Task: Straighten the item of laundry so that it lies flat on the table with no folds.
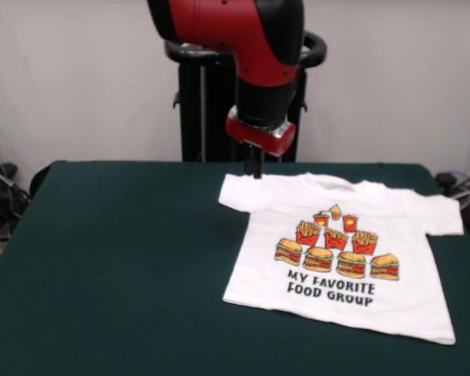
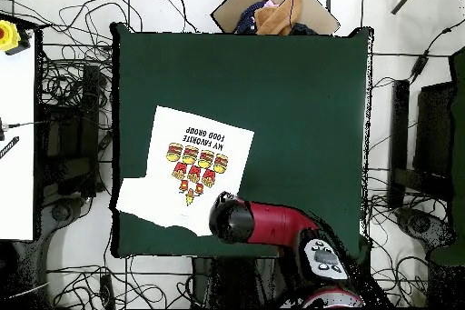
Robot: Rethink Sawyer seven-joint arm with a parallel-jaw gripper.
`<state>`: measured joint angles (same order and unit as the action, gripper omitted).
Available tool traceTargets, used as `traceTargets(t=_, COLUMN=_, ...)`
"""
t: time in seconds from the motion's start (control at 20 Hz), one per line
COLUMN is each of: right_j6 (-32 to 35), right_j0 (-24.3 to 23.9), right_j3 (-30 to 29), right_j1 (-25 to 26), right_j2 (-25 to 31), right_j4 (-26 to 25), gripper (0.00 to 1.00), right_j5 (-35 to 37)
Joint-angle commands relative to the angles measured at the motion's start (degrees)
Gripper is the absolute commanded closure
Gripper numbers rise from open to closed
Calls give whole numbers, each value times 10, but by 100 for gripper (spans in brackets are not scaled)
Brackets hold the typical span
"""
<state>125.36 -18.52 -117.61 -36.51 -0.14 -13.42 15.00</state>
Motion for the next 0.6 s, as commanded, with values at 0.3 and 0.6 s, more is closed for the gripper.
traceTargets(t=0.3, right_j6=-84, right_j0=-50, right_j3=174, right_j1=2, right_j2=16, right_j4=-70, gripper=100, right_j5=115)
traceTargets(t=0.6, right_j6=-103, right_j0=-80, right_j3=176, right_j1=-18, right_j2=38, right_j4=-102, gripper=100, right_j5=132)
